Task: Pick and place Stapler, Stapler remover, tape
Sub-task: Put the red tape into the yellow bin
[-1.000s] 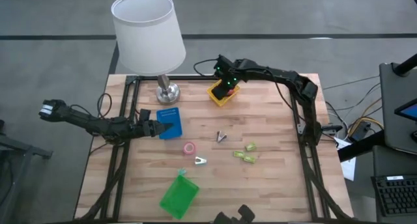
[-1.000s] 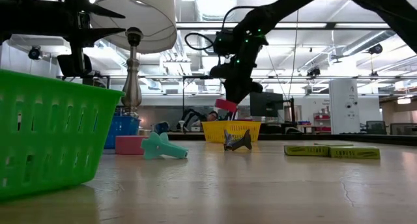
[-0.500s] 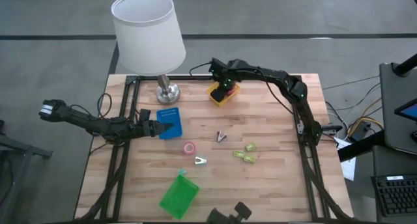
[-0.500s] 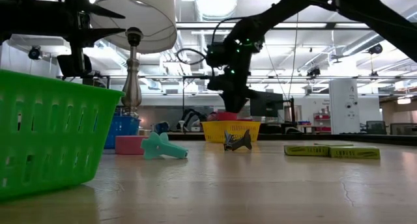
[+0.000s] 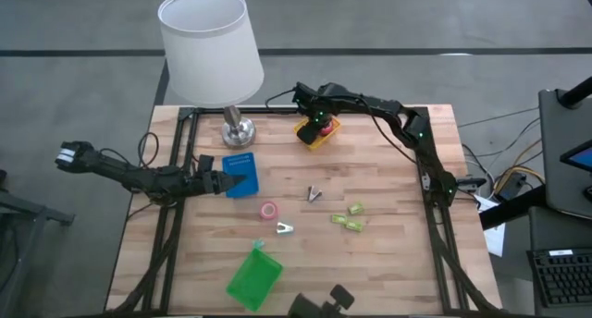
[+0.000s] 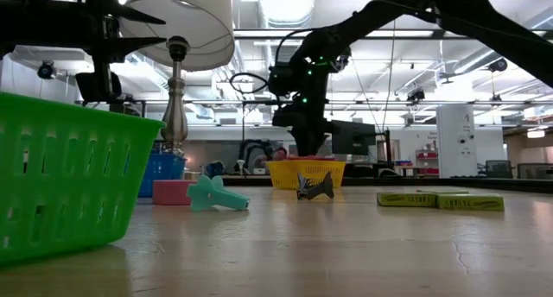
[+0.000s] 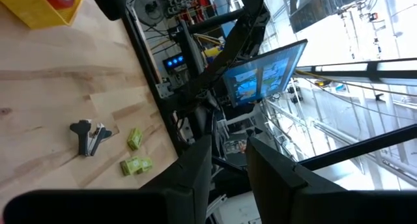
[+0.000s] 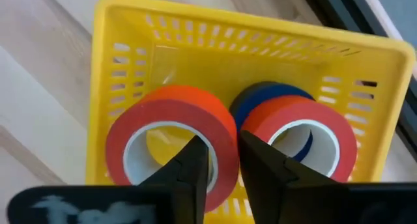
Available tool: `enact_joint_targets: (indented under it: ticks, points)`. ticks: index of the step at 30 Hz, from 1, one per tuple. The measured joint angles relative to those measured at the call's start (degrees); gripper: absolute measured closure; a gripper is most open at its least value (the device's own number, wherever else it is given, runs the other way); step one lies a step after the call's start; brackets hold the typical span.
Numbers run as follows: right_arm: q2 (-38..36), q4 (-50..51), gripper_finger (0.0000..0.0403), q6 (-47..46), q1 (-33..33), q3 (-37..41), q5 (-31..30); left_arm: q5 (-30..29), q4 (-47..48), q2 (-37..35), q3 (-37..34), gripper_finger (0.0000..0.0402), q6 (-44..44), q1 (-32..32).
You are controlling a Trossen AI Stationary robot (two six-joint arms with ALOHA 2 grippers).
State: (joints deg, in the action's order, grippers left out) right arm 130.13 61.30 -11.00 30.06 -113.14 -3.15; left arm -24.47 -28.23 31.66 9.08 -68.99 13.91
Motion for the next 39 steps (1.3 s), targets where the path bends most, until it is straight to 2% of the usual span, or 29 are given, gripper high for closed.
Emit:
enact_joint_targets:
  ticks: [12, 17, 21, 30, 35, 39]
  points:
    - [0.0, 0.6, 0.0214, 0.7, -0.4, -0.2, -3.1, 0.0, 0.0, 0.0, 0.0, 0.0301, 0.2, 0.0]
    - [-0.7, 2.7, 0.0194, 1.7, -1.4, -3.1, -3.1, 2.8, -0.2, 0.0, 0.0, 0.0302, 1.1, 0.0]
    - [-1.5, 2.9, 0.0186, 3.5, -2.6, -6.2, -3.1, 5.2, 2.4, 0.4, 1.3, 0.0295, 1.2, 0.0]
    - [-2.1, 6.0, 0.0189, 2.3, -2.5, -10.3, -6.0, 5.4, 12.9, 3.4, 6.5, 0.0270, 3.1, 0.0]
    - [-2.1, 7.7, 0.0206, 1.3, -1.9, -8.4, 1.3, 5.4, 12.8, 4.8, 6.9, 0.0268, 2.9, 0.0]
    - [-2.1, 5.8, 0.0228, 0.2, -1.7, -6.2, 1.7, 5.4, 12.9, 5.1, 6.8, 0.0268, 2.2, 0.0]
